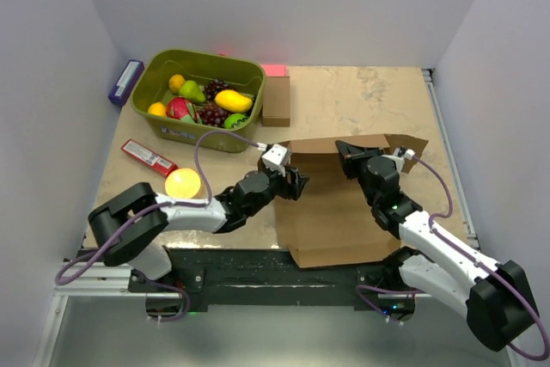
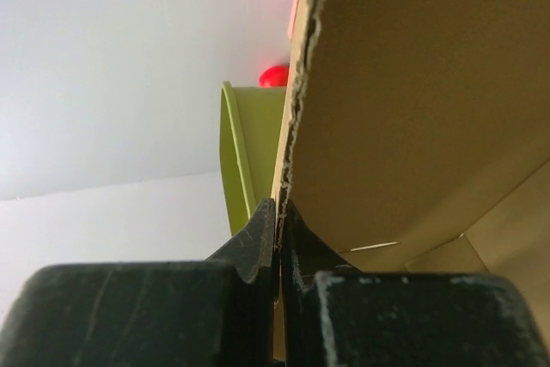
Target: Fold the paper box
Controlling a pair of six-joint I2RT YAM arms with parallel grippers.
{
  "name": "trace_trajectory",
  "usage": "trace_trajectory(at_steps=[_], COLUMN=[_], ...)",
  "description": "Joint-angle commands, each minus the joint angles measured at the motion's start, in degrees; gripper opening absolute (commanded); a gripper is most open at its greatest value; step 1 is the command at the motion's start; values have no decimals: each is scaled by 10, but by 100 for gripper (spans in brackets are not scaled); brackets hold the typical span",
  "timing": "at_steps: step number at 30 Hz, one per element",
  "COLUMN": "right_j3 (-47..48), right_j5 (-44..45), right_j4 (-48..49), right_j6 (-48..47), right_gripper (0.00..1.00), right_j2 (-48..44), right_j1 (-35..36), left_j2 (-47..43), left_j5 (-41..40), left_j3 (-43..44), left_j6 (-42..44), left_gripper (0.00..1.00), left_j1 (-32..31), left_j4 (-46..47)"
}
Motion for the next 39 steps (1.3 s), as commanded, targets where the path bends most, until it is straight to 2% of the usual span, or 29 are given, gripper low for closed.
trace_trajectory(at_steps=[1,6,13,17,21,28,31,36,39], right_j3=[-15,-17,-14,-14,-15,-17,-18,-19,-22], right_j5=[-11,-15,-13,-17,-18,-13,-12,-8,-1], right_j4=[-13,-12,-14,-9,-8,-10,-9,-11,-11], right_j6=[-5,-3,-8,-7,-7,-7,-8,-16,-33], right_gripper=[0,0,0,0,0,0,0,0,13], right_j2=[0,0,-2,7,8,11,13,8,-2], right_j1=[5,4,4,4,4,4,4,5,4], left_j2=[-58,-106,-148,-134,-109,-70,-53,-34,-29], left_j5=[-4,-66,-96,-82,-76,-80,-93,-142,-161], left_j3=[-25,-16,-14,7,29,71,92,104,108], left_j6=[15,19,59,77,91,110,123,139,147], left_gripper=[68,66,66,65,58,55,50,29,14], left_j1=[0,0,0,0,-1,-3,-5,-10,-13], left_j4=[-35,-114,-145,-138,-129,-126,-134,-159,-169])
